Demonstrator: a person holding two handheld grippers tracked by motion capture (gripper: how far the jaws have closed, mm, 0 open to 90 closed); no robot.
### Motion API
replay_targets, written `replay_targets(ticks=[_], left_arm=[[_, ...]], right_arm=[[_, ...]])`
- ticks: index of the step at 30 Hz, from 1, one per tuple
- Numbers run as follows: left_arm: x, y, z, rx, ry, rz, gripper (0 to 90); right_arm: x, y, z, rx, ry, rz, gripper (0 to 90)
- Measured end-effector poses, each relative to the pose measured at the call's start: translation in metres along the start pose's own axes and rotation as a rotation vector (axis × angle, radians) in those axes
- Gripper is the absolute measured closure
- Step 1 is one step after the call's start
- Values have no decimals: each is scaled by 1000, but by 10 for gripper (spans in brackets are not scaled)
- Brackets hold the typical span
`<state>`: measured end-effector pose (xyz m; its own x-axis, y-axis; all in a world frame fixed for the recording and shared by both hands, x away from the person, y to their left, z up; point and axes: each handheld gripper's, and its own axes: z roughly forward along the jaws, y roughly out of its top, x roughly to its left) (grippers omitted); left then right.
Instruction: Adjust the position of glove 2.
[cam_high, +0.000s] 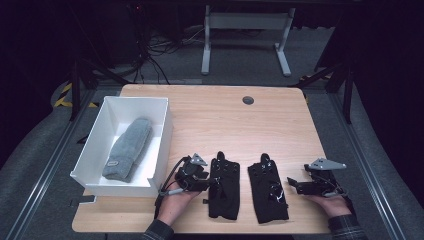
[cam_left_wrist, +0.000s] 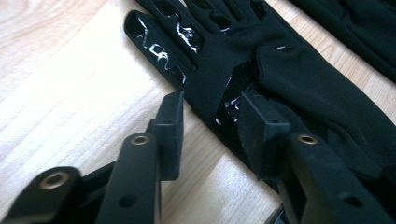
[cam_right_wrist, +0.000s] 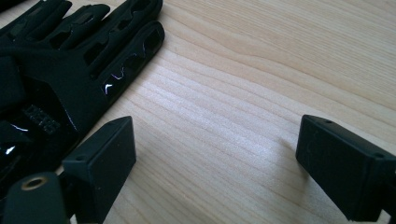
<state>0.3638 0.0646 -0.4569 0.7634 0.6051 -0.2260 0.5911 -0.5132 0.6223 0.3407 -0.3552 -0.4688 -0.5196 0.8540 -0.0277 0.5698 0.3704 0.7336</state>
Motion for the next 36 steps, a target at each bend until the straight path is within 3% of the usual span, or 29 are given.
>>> replay_targets(ticks=[2,6,13,14,17,20,23,27,28,36], left_arm=[[0,1,3,12,-13,-4,669],[0,1,4,10,-33,-25,805],[0,2,4,3,-34,-53,875],[1,2,4,2,-37,-55,876],[1,2,3,0,-41,-61,876],[2,1,3,-5,-44,-64,876],[2,2,3,-7,-45,-65,876],[2,2,3,-8,-45,-66,877],[2,2,3,-11,-46,-68,878],[1,2,2,-30,-52,-70,878]], right_arm=[[0,0,0,0,0,0,124],[0,0,0,1,1,-2,120],[0,0,0,7,14,-15,106],[1,1,-1,16,23,-23,141],[3,5,-7,25,109,-43,447],[9,9,-12,21,179,-77,692],[16,12,-13,21,249,-109,856],[22,14,-13,29,306,-134,900],[26,14,-12,45,339,-149,900],[35,15,-8,68,392,-180,900]])
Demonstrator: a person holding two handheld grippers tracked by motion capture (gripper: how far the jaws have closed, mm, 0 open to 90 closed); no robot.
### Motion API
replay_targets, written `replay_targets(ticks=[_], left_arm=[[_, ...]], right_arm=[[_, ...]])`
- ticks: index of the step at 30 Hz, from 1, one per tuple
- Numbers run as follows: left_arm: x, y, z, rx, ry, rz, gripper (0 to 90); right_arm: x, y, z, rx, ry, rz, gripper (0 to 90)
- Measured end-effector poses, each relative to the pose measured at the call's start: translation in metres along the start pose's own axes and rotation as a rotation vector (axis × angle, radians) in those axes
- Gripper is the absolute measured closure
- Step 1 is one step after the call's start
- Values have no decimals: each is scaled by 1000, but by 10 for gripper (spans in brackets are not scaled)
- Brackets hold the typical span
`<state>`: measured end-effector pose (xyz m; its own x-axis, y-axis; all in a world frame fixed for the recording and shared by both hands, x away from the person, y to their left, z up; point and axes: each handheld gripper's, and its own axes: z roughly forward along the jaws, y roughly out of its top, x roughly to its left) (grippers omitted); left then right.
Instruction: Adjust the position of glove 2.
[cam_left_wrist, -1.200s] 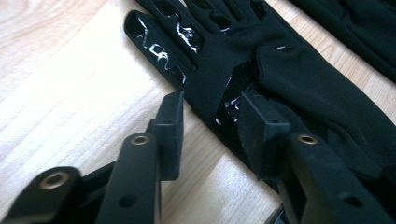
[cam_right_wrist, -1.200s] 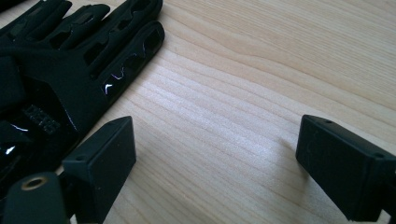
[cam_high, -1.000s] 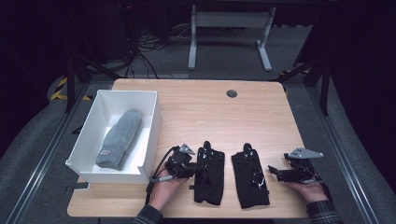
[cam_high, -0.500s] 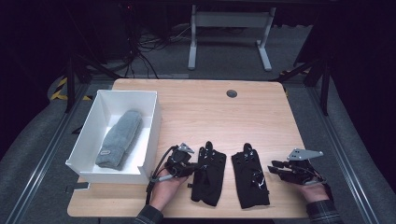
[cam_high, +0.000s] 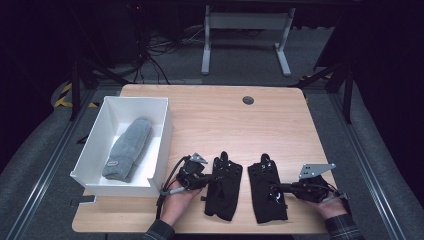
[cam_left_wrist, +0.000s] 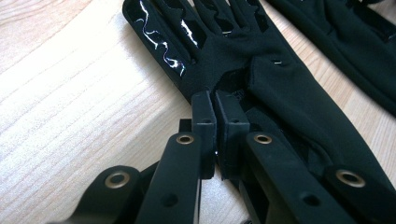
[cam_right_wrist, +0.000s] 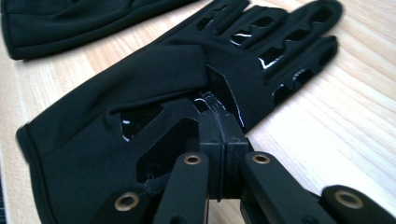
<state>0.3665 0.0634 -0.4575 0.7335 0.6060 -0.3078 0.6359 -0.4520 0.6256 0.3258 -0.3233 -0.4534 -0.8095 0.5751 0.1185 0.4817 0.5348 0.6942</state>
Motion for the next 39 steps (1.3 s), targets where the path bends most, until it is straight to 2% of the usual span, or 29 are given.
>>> replay_targets(ticks=[6,11,16,18,21,22,23,30,39], left_arm=[[2,2,-1,-8,0,-9,878],[6,9,-2,-35,13,-15,879],[6,14,-1,-44,3,-12,880],[5,15,-3,-54,-12,-12,880],[6,16,-9,-90,-74,-34,880],[6,16,-9,-90,-74,-34,880],[6,18,-12,-107,-102,-45,880],[4,22,-20,-137,-144,-44,880],[-5,29,-27,-135,-177,3,880]], right_arm=[[6,5,7,8,28,-19,900],[12,11,14,17,40,-45,900],[15,15,19,18,41,-55,900],[17,17,22,20,46,-62,900],[20,20,25,21,44,-75,900],[20,20,25,21,44,-75,900],[21,21,26,20,41,-75,900],[25,26,31,20,39,-85,900],[30,33,38,19,31,-108,900]])
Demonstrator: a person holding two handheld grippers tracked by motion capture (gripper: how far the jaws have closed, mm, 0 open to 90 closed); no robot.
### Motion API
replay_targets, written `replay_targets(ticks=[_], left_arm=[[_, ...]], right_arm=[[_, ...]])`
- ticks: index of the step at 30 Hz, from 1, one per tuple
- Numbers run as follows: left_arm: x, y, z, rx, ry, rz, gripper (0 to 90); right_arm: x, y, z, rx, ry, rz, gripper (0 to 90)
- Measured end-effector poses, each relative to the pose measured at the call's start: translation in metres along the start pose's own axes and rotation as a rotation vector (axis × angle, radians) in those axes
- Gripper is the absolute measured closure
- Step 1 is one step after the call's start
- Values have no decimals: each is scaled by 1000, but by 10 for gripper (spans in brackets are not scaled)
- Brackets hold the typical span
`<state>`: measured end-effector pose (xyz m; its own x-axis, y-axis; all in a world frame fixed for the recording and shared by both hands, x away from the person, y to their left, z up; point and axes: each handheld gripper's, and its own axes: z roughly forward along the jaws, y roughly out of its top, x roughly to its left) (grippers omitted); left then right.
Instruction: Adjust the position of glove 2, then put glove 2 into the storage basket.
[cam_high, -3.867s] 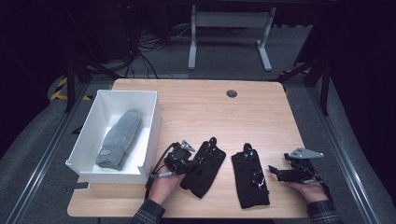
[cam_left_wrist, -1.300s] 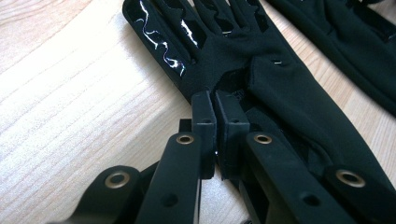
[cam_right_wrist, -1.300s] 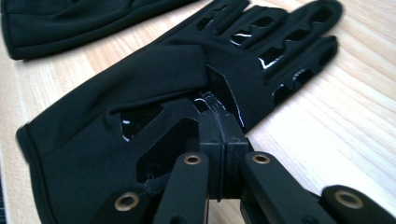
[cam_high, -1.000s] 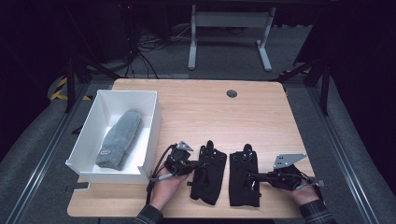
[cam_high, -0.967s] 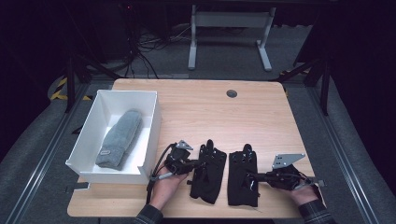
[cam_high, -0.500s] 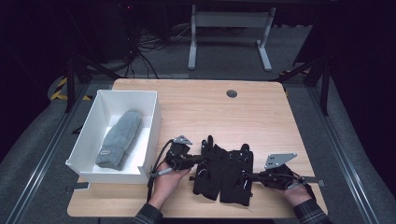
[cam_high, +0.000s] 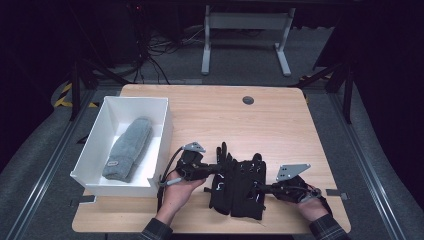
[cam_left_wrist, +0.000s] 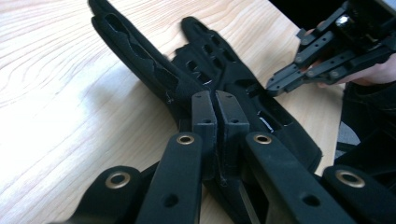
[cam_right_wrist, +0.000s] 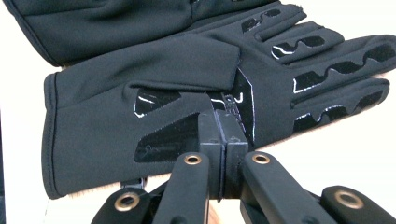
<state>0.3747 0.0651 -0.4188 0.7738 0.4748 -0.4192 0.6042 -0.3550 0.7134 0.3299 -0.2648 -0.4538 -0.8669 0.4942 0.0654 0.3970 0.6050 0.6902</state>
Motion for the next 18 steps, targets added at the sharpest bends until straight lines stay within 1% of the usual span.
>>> replay_targets(ticks=[3,7,11,18], left_arm=[[-3,2,1,3,-9,14,880],[-6,4,2,3,-12,21,880],[-8,6,3,1,-21,22,880],[-10,7,2,-4,-22,25,880]], right_arm=[[1,2,2,2,1,-2,900],[3,4,5,3,8,-6,900],[5,7,10,8,18,-12,900],[8,12,16,9,29,-19,900]])
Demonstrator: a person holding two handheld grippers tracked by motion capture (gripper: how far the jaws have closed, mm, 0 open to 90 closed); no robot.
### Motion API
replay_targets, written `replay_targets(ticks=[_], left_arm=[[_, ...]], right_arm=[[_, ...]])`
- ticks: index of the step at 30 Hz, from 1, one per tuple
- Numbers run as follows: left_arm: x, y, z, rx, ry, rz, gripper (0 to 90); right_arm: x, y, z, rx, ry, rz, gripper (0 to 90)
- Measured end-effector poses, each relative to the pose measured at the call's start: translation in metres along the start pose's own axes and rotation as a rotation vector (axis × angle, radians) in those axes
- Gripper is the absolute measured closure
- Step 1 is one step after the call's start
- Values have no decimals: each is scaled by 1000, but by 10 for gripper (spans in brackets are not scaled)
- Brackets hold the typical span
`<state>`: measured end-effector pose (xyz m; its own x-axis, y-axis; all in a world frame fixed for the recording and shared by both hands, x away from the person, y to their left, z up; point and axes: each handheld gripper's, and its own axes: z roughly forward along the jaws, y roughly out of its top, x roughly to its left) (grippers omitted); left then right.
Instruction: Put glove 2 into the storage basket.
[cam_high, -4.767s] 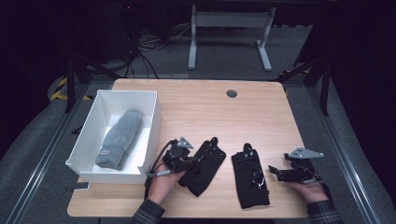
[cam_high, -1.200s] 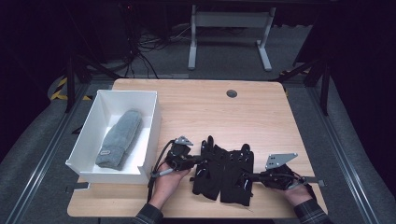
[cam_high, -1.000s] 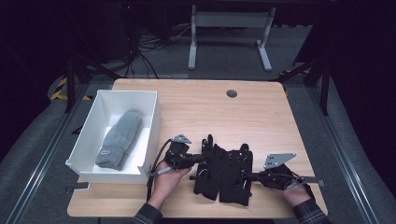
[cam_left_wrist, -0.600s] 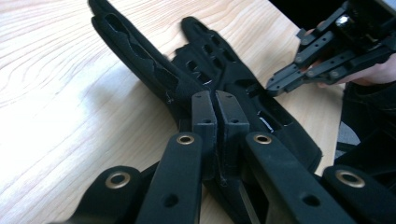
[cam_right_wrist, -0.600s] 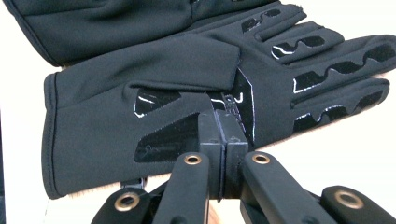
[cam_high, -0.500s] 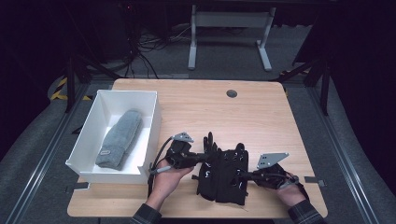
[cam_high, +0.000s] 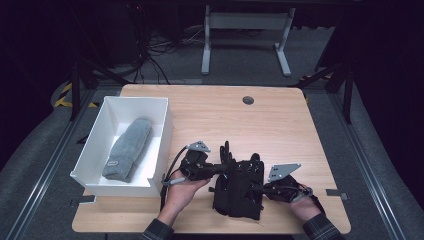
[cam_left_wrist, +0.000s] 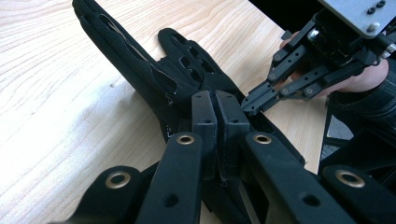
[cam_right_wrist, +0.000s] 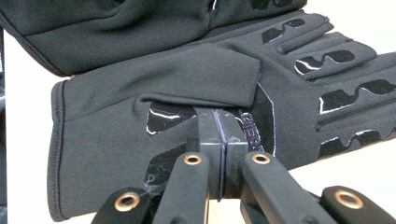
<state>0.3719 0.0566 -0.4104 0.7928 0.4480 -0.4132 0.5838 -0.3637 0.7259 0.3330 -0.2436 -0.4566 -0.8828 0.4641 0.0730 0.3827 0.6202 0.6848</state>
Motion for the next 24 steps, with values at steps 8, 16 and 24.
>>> replay_targets(ticks=[8,16,24], left_arm=[[-2,2,1,-3,-8,3,881],[-4,1,6,12,-18,10,881],[-3,1,4,6,-14,7,881]], right_arm=[[5,11,13,-4,6,-13,900],[13,24,27,-9,7,-37,900],[3,17,11,-32,-10,-15,900]])
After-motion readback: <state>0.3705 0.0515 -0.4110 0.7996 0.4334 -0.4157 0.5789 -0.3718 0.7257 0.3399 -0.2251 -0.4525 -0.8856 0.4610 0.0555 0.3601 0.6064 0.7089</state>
